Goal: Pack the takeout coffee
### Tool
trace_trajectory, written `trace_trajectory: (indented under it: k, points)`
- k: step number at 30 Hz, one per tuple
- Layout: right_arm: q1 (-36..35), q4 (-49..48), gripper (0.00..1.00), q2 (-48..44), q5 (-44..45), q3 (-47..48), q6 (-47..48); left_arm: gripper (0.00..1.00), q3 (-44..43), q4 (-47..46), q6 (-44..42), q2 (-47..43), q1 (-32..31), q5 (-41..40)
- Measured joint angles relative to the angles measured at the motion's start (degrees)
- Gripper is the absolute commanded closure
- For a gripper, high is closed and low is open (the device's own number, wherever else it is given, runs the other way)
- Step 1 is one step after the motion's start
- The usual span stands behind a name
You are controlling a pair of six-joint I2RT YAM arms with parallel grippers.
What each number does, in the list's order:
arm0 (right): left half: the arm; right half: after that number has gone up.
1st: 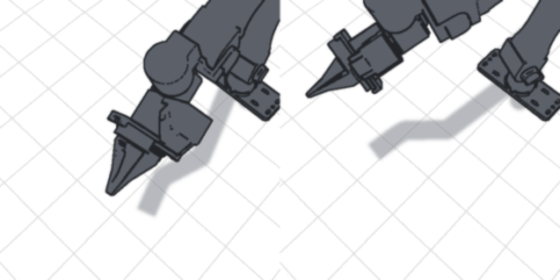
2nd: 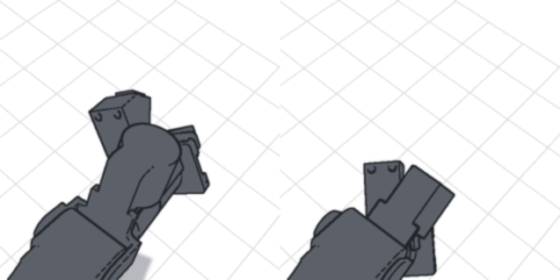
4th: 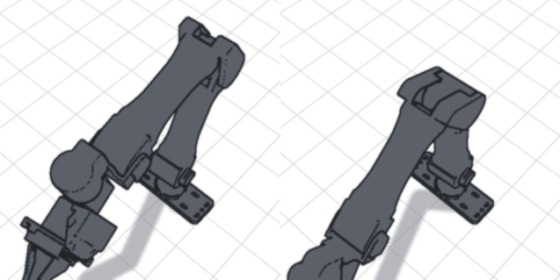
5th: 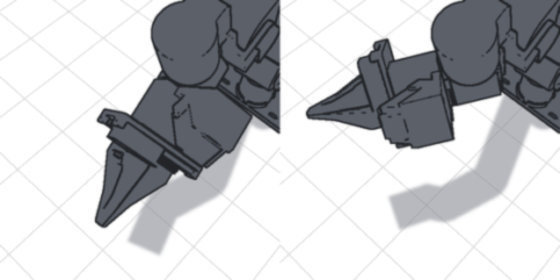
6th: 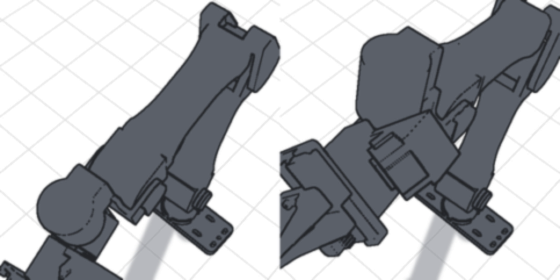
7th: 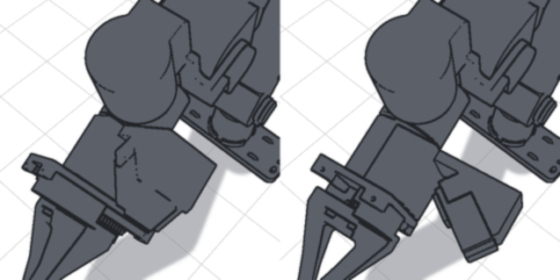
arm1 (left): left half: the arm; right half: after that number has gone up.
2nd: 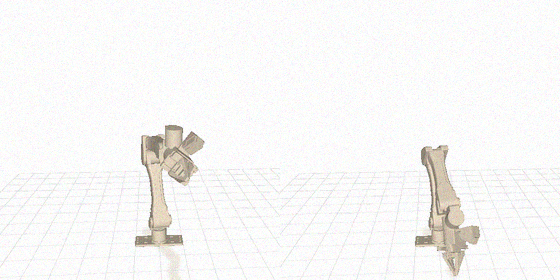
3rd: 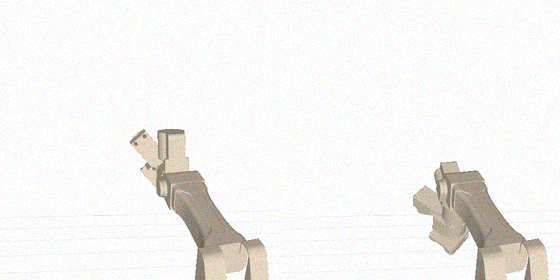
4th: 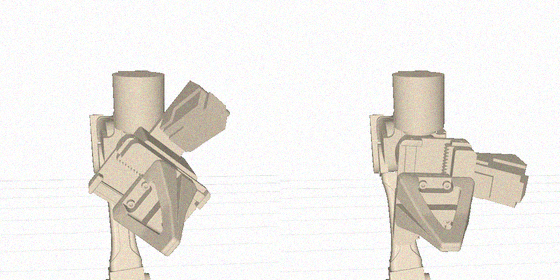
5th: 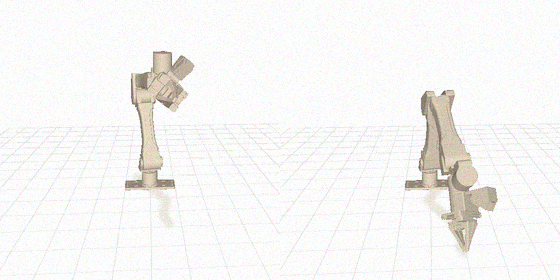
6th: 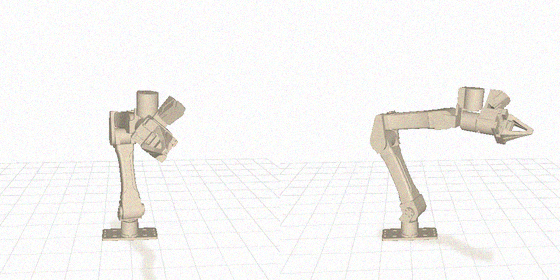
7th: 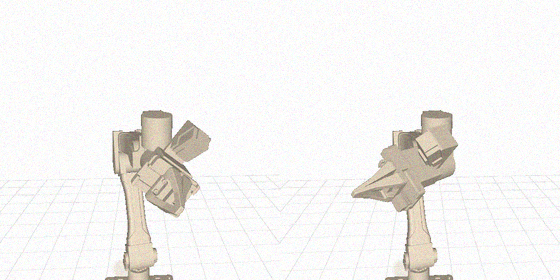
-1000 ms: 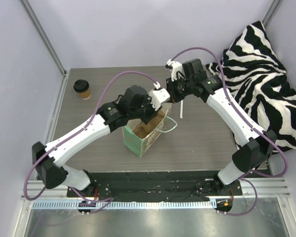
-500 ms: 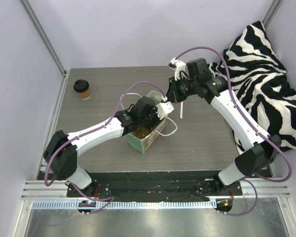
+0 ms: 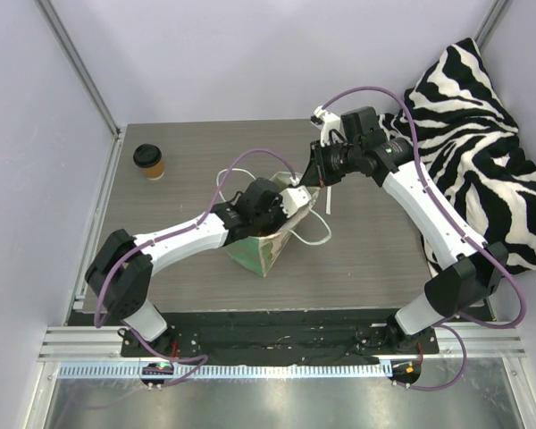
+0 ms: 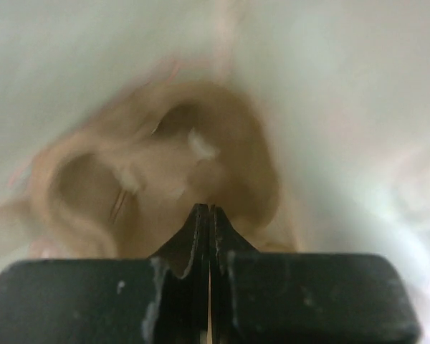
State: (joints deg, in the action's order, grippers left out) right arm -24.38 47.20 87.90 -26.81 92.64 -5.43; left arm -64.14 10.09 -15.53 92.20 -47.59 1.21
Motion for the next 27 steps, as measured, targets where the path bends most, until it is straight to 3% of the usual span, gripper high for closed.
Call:
trace_trajectory:
  k: [14,27]
  points:
    - [3.3,0.0,0.99,1.8,-4.9,-0.1,-3.1,1.0,2.6,-0.7,1.7,-0.5,2.2,-0.5]
    - [3.6,-0.9,0.99,3.3,-2.9,1.7,-5.8,1.0,-2.3,6.6,1.9,0.3,1.5,-6.2]
